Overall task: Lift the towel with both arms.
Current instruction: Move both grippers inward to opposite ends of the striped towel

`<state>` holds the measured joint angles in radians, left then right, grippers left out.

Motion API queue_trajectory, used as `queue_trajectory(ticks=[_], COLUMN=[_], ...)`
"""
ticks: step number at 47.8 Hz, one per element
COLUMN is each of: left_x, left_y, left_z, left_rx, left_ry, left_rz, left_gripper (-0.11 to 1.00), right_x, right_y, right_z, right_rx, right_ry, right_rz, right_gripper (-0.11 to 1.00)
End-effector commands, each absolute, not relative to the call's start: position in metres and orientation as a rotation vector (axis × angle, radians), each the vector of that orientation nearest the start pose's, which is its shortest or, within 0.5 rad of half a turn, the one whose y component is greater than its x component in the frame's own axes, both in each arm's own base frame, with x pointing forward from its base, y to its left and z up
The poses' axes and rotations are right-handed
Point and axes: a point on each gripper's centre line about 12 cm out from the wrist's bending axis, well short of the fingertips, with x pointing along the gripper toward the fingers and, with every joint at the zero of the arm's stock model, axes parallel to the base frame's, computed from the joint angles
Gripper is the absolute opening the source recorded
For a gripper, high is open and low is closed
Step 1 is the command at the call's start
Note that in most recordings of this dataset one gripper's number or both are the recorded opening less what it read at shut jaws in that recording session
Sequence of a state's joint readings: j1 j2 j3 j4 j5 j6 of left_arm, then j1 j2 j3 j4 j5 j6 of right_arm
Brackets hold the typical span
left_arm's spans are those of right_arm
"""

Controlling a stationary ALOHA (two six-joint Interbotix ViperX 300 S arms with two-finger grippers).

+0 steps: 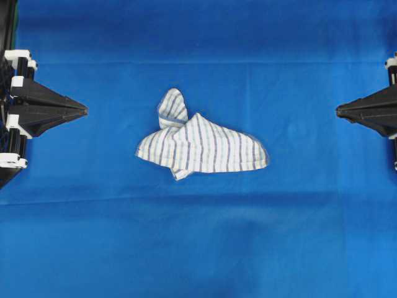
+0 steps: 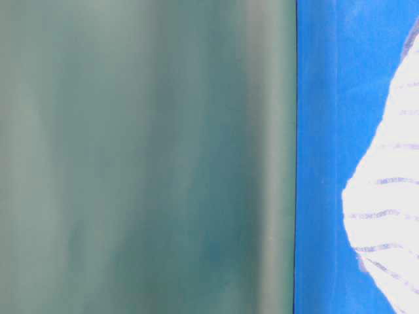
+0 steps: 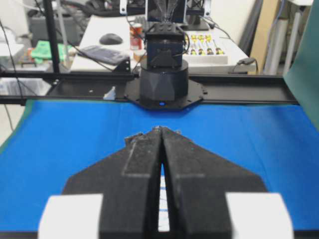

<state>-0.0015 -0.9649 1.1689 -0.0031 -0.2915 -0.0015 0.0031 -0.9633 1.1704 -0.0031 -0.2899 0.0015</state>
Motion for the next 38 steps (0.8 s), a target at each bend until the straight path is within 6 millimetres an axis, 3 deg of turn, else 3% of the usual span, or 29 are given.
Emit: queue_trajectory(ticks=[1, 14, 22, 28, 31, 35, 38], left_x=[0.202, 0.216, 0.242, 0.264, 0.272, 0.282, 0.29], left_y=[0.0, 0.0, -0.002, -0.002, -0.002, -0.002, -0.002], left_z=[0.31, 0.311, 0.322, 0.314, 0.307, 0.298, 0.29], left_rx=[-0.01, -0.026, -0.009, 0.005, 0.009, 0.007, 0.008], left_ry=[-0.121, -0.095, -0.038, 0.071, 0.117, 0.175, 0.225], left_rz=[0.002, 0.001, -0.005, -0.006, -0.006, -0.007, -0.008], left_gripper=[0.0, 0.0, 0.0, 0.02, 0.11, 0.34, 0.53], right_x=[0.201, 0.222, 0.24, 0.252, 0.258, 0.267, 0.275], right_y=[-0.001, 0.0, -0.001, 0.0, -0.001, 0.0, 0.001], right_z=[0.304, 0.31, 0.321, 0.317, 0.311, 0.297, 0.285], right_rx=[0.0, 0.006, 0.005, 0.003, 0.005, 0.003, 0.001], right_ry=[-0.104, 0.0, 0.052, 0.115, 0.158, 0.233, 0.295], right_rz=[-0.004, -0.001, -0.003, -0.001, -0.003, 0.001, 0.004], right_gripper=[0.0, 0.0, 0.0, 0.0, 0.01, 0.02, 0.18])
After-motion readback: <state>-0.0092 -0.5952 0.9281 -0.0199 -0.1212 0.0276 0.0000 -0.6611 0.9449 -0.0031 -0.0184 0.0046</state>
